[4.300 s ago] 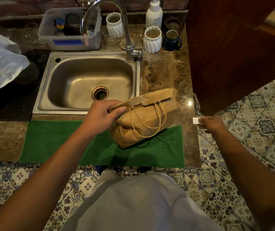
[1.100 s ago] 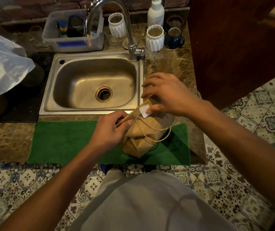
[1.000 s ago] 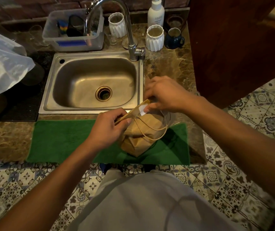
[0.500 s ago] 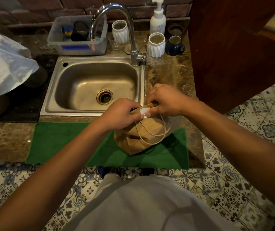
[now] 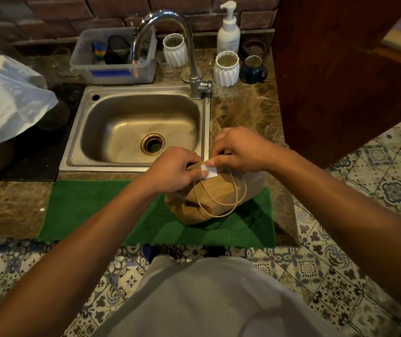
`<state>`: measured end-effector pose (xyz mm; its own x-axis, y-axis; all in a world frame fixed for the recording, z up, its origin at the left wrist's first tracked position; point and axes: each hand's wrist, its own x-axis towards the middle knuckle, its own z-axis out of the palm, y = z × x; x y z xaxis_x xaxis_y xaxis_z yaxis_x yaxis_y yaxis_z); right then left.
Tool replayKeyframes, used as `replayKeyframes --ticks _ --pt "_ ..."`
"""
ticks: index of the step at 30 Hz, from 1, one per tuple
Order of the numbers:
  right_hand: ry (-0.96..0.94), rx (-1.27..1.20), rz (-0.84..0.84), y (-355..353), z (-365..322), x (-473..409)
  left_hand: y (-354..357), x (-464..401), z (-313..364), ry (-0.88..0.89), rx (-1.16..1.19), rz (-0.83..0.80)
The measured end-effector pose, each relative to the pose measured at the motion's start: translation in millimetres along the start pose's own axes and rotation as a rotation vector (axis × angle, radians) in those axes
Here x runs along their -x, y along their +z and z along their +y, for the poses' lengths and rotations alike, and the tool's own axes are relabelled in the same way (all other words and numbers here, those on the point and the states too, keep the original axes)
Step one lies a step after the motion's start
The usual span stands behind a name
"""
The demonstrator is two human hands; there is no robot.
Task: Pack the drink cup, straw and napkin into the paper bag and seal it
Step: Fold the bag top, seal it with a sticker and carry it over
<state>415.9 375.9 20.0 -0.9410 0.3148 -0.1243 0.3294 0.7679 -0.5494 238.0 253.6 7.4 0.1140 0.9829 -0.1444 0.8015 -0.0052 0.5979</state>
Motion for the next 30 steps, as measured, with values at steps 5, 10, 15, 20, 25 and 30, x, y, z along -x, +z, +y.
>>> replayKeyframes --ticks 5,10,15,20,25,30 --pt "0.026 -0.076 -0.028 1 -1 2 2 1 0 0.010 -0.016 -0.006" --pt "0.029 -0.124 -0.084 -2 0 5 3 -1 3 0.017 -0.010 -0.041" --pt "0.027 -0.101 -0.122 -5 -1 6 3 0 3 0.031 -0.004 -0.055" --pt "-0.004 -0.055 -0.073 -5 -3 7 3 2 3 0.078 0.006 -0.052" --pt "0.057 0.044 -0.177 3 -3 2 5 4 2 0.164 -0.076 -0.011" --pt "0.060 0.117 -0.154 8 -2 -2 7 4 1 0.107 -0.079 -0.013"
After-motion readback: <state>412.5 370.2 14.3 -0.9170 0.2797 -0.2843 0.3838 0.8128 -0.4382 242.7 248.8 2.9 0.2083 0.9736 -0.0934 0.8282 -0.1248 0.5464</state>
